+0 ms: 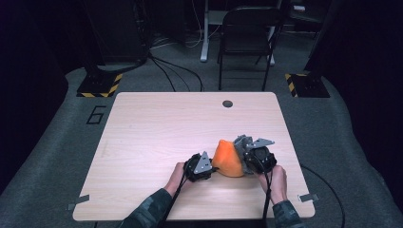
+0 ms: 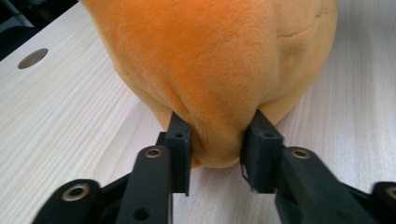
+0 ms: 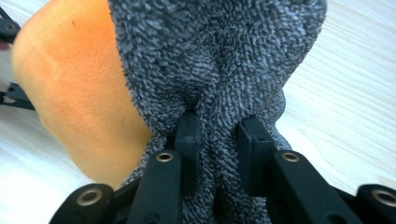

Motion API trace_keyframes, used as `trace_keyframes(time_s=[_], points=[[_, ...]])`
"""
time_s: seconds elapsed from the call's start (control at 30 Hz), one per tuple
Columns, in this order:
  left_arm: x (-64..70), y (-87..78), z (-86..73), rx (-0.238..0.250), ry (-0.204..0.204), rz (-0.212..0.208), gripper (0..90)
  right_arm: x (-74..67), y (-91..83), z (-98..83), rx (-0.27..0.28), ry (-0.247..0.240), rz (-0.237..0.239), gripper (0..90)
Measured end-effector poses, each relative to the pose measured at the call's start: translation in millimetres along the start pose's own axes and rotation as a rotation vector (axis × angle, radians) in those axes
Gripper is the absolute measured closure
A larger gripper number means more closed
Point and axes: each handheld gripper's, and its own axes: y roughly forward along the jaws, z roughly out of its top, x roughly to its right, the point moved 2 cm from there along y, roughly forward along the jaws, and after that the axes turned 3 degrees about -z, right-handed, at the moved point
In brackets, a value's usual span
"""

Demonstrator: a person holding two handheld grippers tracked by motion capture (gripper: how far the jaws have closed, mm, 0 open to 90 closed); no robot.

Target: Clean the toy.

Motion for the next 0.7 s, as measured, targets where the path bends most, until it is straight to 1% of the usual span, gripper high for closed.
trace_keyframes(time_s=[0.03, 0.07, 0.1, 0.13, 0.17, 0.23, 0.27, 0.33, 0.37, 0.47, 0.57, 0.6, 0.63, 0.7], points=[[0.0, -0.5, -0.1, 0.007, -0.003, 0.004, 70.1, 1.8, -2.9, 0.3, 0.011, 0.007, 0.012, 72.5], [0.0, -0.7, 0.0, 0.008, -0.003, 0.004, 71.1, 5.1, -6.1, 1.1, 0.033, 0.010, 0.012, 72.3], [0.1, -0.9, 0.0, 0.010, -0.001, 0.006, 71.6, 8.5, -10.1, 1.3, 0.050, 0.026, 0.015, 72.3], [0.2, -1.0, -0.4, 0.012, -0.004, 0.007, 72.0, 12.6, -14.1, 1.2, 0.062, 0.039, 0.005, 72.4], [0.1, -1.1, -0.7, 0.007, -0.005, 0.005, 72.2, 17.4, -18.0, 0.5, 0.068, 0.052, -0.020, 72.4], [-0.1, -1.2, -1.0, 0.010, -0.005, 0.003, 72.3, 29.1, -22.6, -3.9, 0.069, 0.091, -0.032, 72.4], [-0.1, -1.4, -1.0, 0.008, -0.004, 0.002, 72.2, 35.1, -22.9, -7.4, 0.070, 0.097, -0.043, 72.3], [-0.1, -1.7, -0.8, 0.003, -0.001, 0.002, 72.2, 44.3, -19.8, -16.2, 0.039, 0.114, -0.076, 72.3], [-0.1, -1.7, -1.0, 0.004, -0.003, 0.002, 72.2, 48.1, -16.4, -21.2, 0.028, 0.130, -0.087, 72.3], [-0.3, -1.4, -1.3, 0.008, -0.005, 0.001, 72.2, 60.3, -2.7, -35.7, -0.023, 0.147, -0.121, 72.2], [0.1, -1.2, -2.9, 0.016, -0.014, 0.002, 72.4, 71.0, 10.6, -46.4, -0.068, 0.181, -0.123, 72.0], [0.1, -1.4, -3.9, 0.016, -0.008, 0.007, 72.5, 73.4, 14.2, -49.2, -0.078, 0.192, -0.123, 72.0], [0.5, -1.2, -5.1, 0.018, -0.005, 0.007, 72.7, 75.9, 17.3, -51.6, -0.082, 0.188, -0.119, 71.8], [0.6, -1.0, -7.5, 0.022, -0.008, 0.009, 73.3, 76.8, 21.1, -54.2, -0.100, 0.199, -0.118, 71.6]])
